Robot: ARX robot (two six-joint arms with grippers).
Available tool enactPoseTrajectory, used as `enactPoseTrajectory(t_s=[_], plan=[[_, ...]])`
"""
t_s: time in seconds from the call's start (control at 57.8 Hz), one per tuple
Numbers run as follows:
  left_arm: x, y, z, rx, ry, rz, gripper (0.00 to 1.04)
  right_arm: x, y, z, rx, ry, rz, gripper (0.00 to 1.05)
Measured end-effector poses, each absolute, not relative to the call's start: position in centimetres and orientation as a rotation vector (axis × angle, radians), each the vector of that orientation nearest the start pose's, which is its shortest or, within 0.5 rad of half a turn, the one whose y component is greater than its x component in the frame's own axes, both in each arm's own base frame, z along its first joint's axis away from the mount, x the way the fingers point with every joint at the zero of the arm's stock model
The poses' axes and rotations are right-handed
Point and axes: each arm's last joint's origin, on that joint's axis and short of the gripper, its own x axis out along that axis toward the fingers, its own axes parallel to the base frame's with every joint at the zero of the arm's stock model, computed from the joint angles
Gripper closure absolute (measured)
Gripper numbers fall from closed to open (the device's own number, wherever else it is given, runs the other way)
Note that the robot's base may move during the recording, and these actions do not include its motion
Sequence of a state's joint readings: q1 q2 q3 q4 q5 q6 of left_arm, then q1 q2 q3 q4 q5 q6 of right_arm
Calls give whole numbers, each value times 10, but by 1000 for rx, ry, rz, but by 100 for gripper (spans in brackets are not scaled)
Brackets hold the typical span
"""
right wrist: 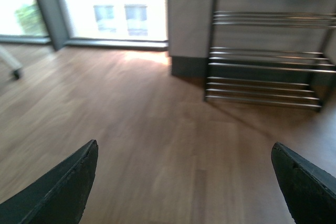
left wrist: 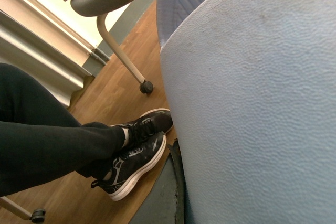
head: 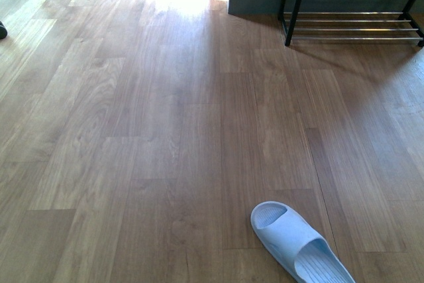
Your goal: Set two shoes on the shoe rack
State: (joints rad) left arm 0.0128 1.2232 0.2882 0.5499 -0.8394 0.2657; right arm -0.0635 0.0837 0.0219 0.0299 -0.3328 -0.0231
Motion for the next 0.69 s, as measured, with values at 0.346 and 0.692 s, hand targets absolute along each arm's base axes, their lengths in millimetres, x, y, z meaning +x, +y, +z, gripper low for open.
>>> enactPoseTrajectory(t_s=[0.346, 0.692], plan=[[204, 24, 157, 406, 474, 787, 103, 185, 64, 131, -380, 312, 495, 9], [204, 24, 157, 406, 474, 787, 103, 248, 71, -15, -522, 785, 546, 9]])
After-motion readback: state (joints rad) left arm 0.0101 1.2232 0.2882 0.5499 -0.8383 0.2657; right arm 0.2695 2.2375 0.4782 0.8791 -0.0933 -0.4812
